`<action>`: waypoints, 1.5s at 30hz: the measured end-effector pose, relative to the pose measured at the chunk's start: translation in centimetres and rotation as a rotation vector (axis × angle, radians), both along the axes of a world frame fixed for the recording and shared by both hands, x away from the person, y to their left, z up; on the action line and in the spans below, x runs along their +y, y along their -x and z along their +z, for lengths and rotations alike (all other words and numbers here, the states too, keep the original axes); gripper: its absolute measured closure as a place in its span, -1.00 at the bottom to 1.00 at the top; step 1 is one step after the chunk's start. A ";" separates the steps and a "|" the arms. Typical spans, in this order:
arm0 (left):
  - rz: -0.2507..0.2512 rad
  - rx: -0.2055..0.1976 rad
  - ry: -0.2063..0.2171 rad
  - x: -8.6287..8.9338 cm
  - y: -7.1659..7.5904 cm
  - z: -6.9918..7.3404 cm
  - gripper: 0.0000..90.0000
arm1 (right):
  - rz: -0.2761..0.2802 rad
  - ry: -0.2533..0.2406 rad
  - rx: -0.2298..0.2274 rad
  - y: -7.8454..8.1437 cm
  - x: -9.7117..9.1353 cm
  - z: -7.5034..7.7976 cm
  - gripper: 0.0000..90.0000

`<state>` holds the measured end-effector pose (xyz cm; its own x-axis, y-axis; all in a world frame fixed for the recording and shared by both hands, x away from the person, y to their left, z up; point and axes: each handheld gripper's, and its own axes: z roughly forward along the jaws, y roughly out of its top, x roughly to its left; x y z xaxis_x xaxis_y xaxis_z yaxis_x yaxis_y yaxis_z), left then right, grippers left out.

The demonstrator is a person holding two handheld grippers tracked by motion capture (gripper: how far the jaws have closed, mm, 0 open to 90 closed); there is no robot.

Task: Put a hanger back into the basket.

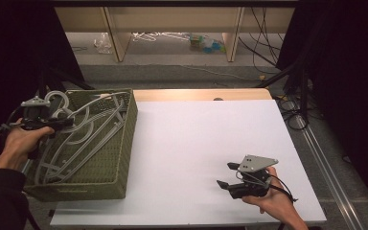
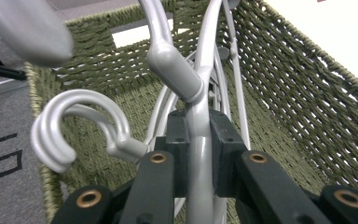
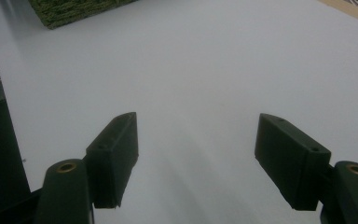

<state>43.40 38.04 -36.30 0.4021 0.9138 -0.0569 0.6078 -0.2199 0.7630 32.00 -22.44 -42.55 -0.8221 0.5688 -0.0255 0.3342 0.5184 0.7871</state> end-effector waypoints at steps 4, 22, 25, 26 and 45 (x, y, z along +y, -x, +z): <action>-0.018 0.032 -0.021 -0.4 -0.3 -0.5 0.77 | 0.001 0.001 -0.001 0.0 0.0 0.0 -0.31; 0.043 0.125 -0.057 -1.0 -1.1 -3.5 0.73 | -0.001 0.004 0.004 0.0 0.0 -0.1 -0.31; 0.072 0.131 -0.071 -0.7 -1.0 -3.7 0.64 | -0.003 0.005 0.008 0.0 0.0 0.0 -0.31; 0.081 0.131 -0.074 -0.5 -0.9 -3.7 0.62 | -0.001 0.004 0.004 0.0 0.0 -0.1 -0.31; 0.115 -0.069 0.142 -1.8 3.9 -0.7 0.10 | -0.005 -0.013 0.010 -0.1 0.0 -0.1 -0.35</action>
